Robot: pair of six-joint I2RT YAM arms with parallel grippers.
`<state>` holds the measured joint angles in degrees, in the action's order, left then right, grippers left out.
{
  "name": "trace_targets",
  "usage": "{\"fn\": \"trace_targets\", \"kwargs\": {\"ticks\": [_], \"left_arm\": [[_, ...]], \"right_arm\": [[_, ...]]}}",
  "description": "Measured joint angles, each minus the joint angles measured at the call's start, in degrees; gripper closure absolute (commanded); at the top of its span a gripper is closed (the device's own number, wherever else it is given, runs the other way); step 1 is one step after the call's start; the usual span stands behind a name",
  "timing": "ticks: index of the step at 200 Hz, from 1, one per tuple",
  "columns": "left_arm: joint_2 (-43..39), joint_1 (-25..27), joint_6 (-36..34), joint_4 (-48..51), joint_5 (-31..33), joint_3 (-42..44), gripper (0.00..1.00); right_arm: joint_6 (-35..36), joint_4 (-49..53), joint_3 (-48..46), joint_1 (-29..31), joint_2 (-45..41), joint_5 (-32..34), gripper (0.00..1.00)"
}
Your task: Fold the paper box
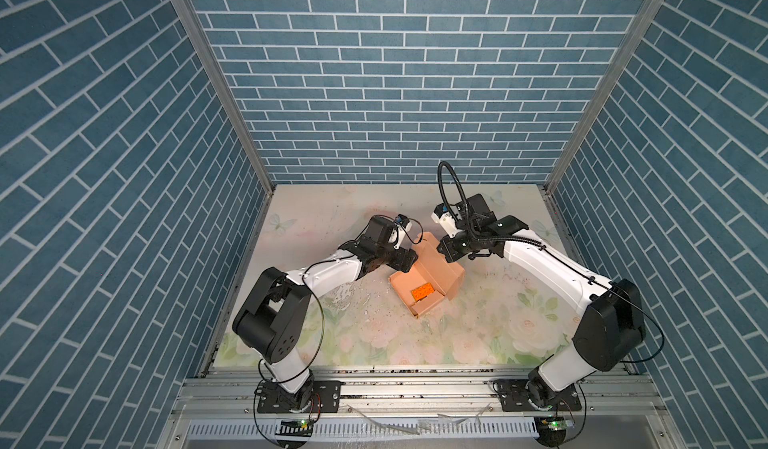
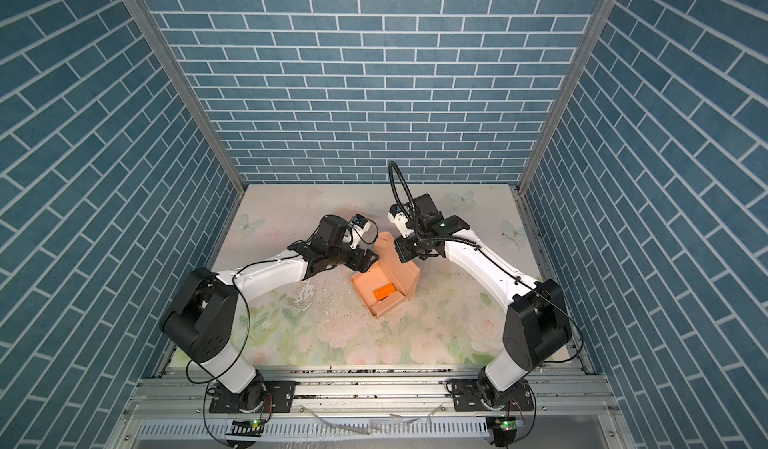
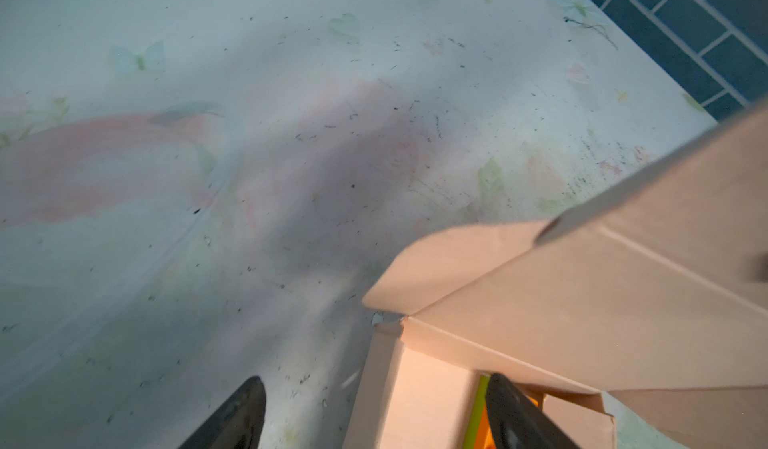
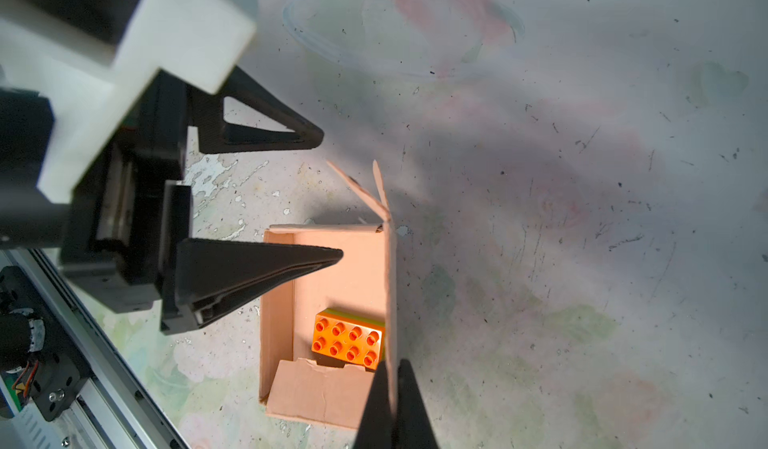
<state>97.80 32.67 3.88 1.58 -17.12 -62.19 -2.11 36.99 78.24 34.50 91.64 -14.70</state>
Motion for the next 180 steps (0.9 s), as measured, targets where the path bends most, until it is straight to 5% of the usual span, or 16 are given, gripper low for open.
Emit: {"fn": "trace_targets", "kwargs": {"ticks": [47, 84, 180], "left_arm": [[5.79, -2.54, -3.1, -1.03, -8.15, -5.92, 0.19], [8.28, -3.13, -4.52, -0.76, -12.59, -9.07, 0.35], [5.38, -2.78, -3.28, -2.43, -13.86, -3.52, 0.6]], "right_arm": [[1.57, 1.42, 1.86, 0.0, 1.75, -0.15, 1.0], [2.16, 1.73, 2.67, -0.07, 2.73, 0.39, 1.0], [2.45, 1.6, 2.73, -0.44, 2.91, 0.96, 1.0]]}}
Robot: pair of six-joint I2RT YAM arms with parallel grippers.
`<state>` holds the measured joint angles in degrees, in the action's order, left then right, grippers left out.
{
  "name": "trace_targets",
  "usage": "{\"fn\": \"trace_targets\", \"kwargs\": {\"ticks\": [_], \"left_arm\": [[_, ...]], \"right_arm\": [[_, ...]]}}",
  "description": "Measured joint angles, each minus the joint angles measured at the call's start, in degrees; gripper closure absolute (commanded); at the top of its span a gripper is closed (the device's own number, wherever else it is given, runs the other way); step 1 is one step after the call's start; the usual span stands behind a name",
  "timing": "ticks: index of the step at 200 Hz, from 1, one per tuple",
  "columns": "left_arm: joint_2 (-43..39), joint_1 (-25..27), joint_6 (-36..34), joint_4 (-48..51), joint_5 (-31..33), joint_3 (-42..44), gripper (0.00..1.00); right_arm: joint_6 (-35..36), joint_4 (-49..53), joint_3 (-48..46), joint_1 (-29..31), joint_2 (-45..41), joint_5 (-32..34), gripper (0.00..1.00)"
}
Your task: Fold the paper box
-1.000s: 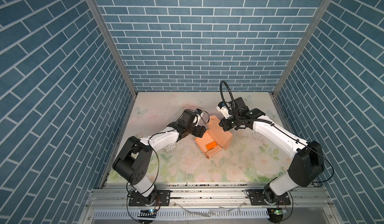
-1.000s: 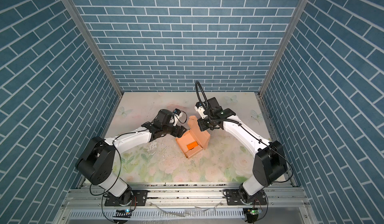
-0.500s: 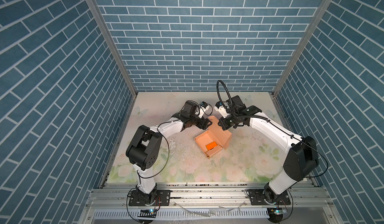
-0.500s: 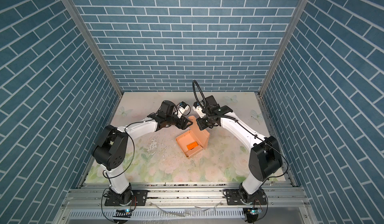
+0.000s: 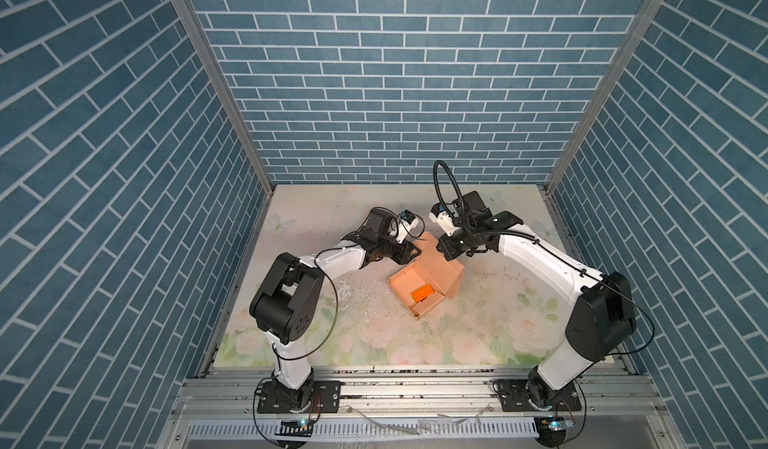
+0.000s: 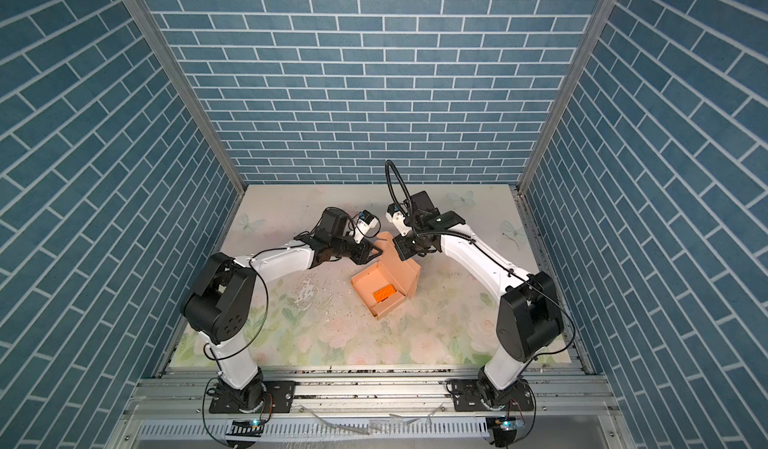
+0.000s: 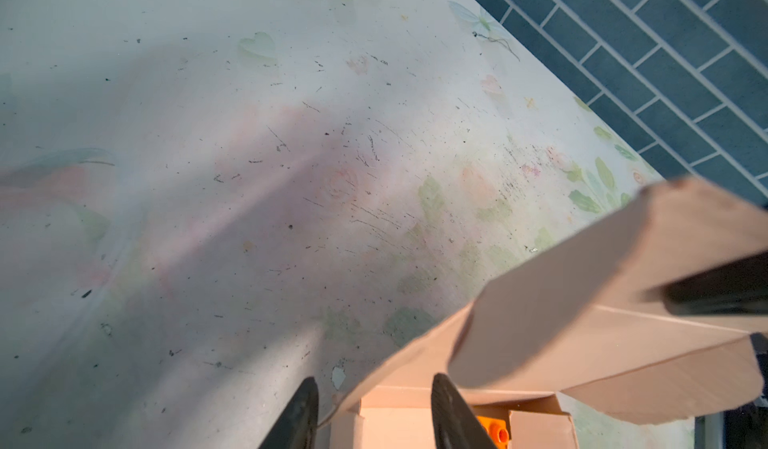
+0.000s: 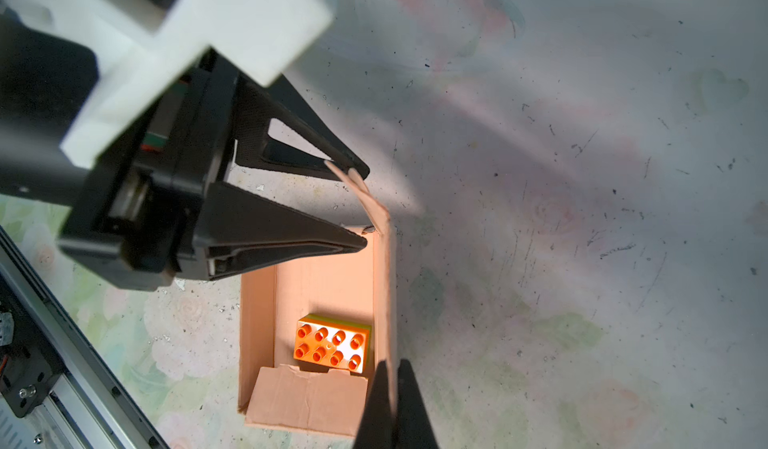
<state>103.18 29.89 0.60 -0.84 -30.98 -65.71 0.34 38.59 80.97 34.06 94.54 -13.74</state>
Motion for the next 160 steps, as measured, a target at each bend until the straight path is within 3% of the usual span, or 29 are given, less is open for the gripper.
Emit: {"fn": "trace_targets", "kwargs": {"ticks": [64, 113, 160], "left_arm": [[-2.67, 0.94, 0.44, -1.14, 0.26, 0.87, 0.74], [-2.67, 2.12, 0.5, -1.18, 0.79, 0.94, 0.79], [-2.67, 2.78, 0.98, -1.62, 4.0, 1.36, 0.93]], "right_arm": [[-0.02, -0.02, 0.0, -0.02, 0.0, 0.5, 1.0], [-0.04, -0.09, 0.0, -0.11, 0.0, 0.76, 1.0], [-0.07, -0.17, 0.0, -0.11, 0.0, 0.76, 1.0]]}}
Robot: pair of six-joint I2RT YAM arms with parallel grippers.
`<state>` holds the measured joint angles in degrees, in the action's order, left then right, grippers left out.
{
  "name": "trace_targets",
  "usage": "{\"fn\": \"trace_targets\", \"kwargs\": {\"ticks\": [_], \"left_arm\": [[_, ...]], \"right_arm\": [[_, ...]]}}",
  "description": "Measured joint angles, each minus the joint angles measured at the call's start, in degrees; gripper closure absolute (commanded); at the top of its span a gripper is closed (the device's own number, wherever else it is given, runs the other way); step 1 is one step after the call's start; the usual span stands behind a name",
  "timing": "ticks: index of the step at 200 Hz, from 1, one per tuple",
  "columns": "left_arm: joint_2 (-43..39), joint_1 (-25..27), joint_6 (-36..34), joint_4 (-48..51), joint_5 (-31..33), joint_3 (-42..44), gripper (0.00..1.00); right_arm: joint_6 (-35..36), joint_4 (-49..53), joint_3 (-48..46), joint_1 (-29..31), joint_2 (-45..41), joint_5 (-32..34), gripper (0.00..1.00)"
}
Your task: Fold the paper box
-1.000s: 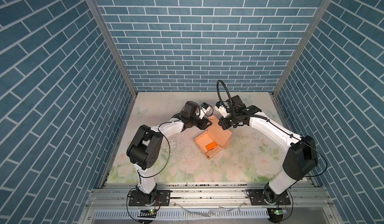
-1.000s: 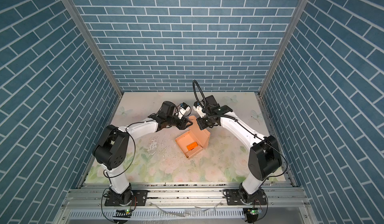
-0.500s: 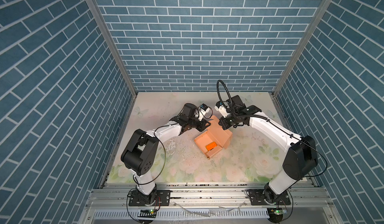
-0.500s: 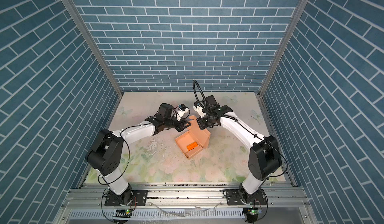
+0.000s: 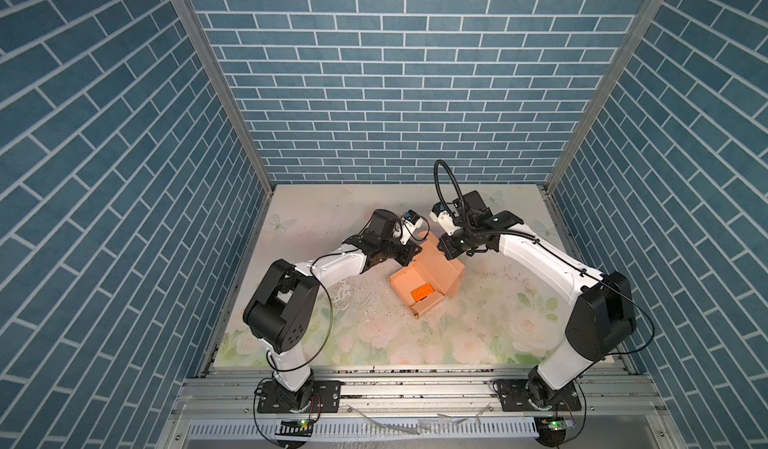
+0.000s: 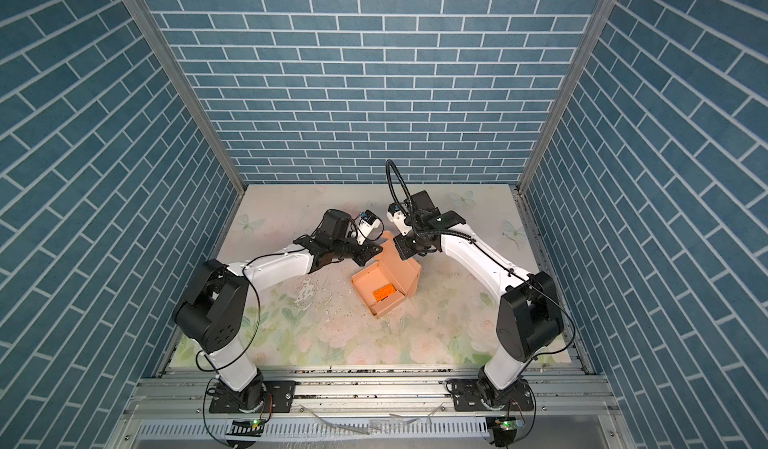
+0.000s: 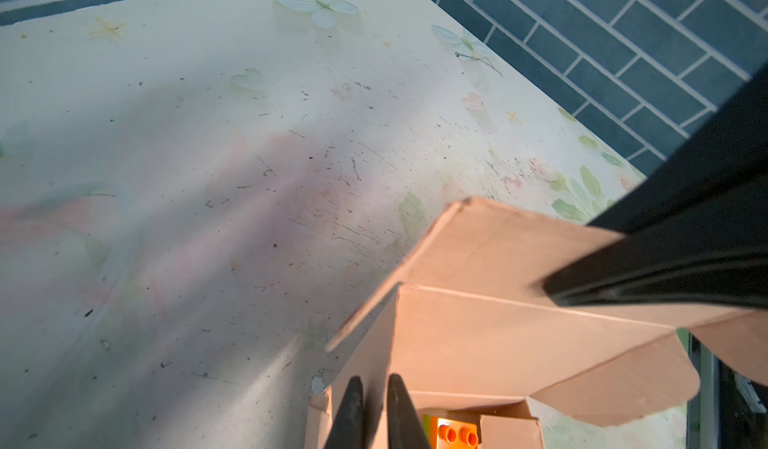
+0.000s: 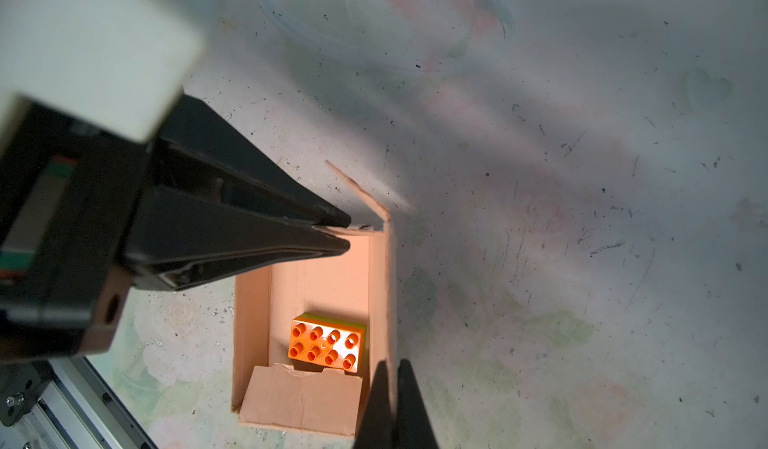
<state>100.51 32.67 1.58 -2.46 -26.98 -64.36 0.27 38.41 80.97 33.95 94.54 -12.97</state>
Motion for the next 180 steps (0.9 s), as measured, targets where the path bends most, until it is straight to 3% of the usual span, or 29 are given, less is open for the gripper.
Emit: {"fn": "trace_targets", "kwargs": {"ticks": [61, 130, 180], "left_arm": [[0.0, 0.52, 1.31, -2.43, 3.28, 0.48, 1.0], [-1.36, 0.57, 3.32, -3.96, 10.1, 3.72, 1.0], [-4.87, 0.57, 5.75, -5.64, 15.52, 8.04, 1.0]], "right_arm": [[-0.44, -1.57, 0.0, -0.07, 0.0, 0.26, 1.0], [-2.56, -6.27, -1.49, -0.07, -2.45, 2.25, 0.7], [-5.11, -14.67, -10.86, -1.22, -11.78, 6.75, 0.65]]}}
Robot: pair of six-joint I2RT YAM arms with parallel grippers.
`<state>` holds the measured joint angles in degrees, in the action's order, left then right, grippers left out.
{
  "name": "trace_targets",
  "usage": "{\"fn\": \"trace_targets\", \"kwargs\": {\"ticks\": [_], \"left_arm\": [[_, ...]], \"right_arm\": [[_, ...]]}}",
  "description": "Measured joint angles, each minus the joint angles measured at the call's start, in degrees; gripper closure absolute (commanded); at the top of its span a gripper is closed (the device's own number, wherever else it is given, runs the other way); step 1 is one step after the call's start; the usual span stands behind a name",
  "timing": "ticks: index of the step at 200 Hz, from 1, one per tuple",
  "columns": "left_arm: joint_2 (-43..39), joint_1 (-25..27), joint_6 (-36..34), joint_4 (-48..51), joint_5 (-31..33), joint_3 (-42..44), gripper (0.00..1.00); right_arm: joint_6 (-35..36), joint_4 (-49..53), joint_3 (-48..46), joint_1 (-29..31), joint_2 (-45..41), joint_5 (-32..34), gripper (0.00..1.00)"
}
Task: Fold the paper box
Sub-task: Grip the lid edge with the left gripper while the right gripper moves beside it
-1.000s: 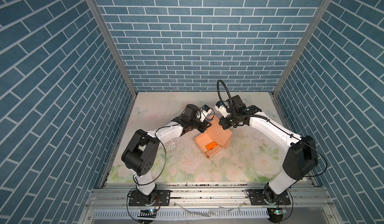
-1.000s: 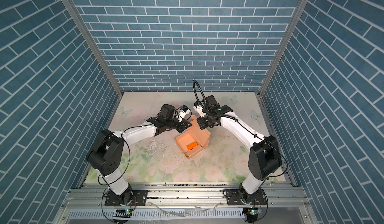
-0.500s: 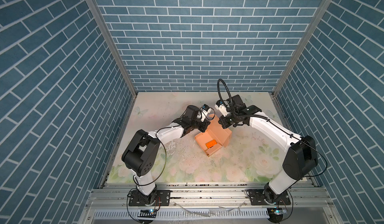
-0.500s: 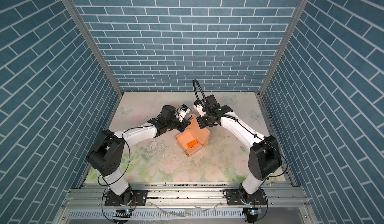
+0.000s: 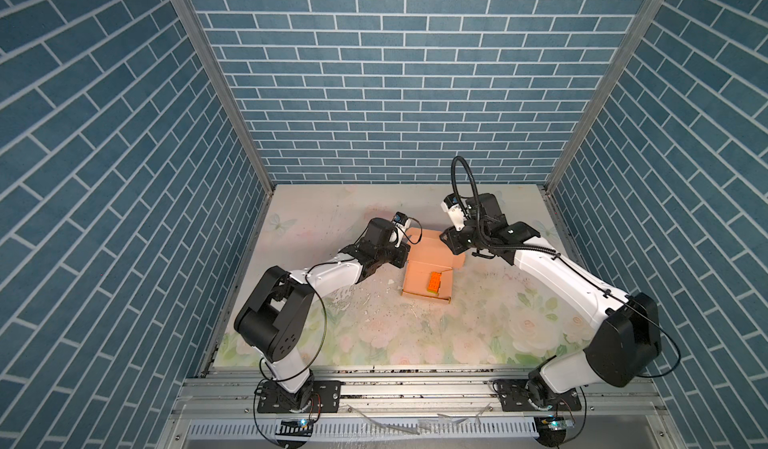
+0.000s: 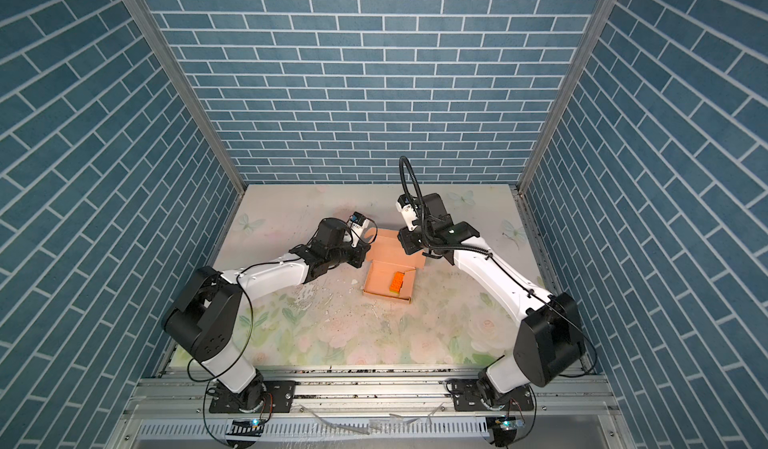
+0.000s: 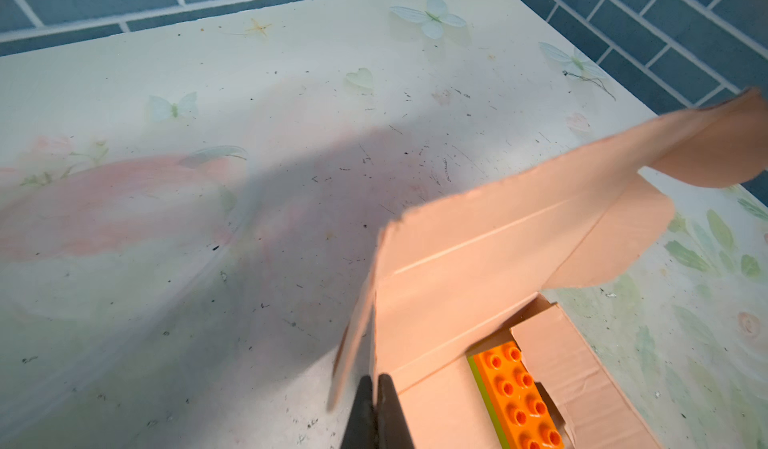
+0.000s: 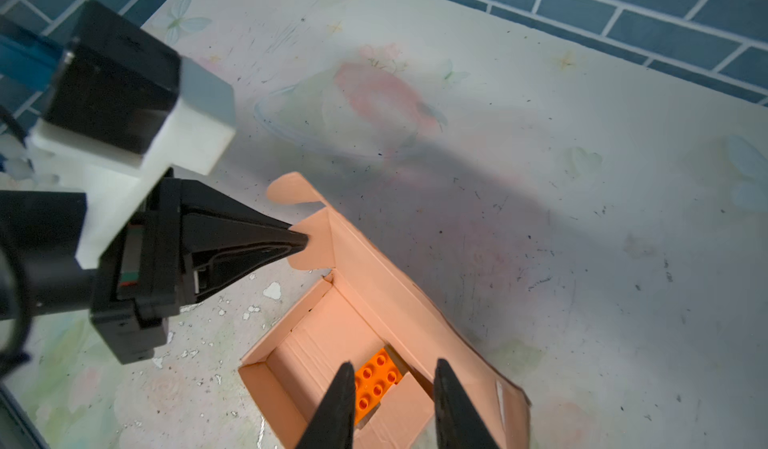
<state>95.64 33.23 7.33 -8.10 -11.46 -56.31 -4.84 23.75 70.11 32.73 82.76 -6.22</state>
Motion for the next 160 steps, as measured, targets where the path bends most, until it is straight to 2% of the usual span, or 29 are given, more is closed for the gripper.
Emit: {"fn": "trace_targets", "kwargs": {"ticks": [35, 61, 125, 160], "left_arm": [[-2.4, 0.02, 1.01, -1.7, 2.6, 3.1, 1.0], [-3.58, 0.07, 1.27, -2.99, 4.2, 4.92, 1.0], [-4.57, 0.68, 1.9, -4.39, 6.51, 6.34, 1.0], [-4.59, 1.27, 2.12, -4.68, 6.95, 6.43, 1.0]], "right_arm": [[-2.93, -7.37, -10.19, -3.15, -7.52, 1.7, 0.63], [-5.09, -11.82, -15.56, -6.4, -10.01, 0.76, 0.62], [-7.02, -24.98, -27.43, -9.44, -10.56, -5.84, 0.6], [-7.65, -31.85, -30.27, -9.55, -8.5, -8.68, 0.61]]}}
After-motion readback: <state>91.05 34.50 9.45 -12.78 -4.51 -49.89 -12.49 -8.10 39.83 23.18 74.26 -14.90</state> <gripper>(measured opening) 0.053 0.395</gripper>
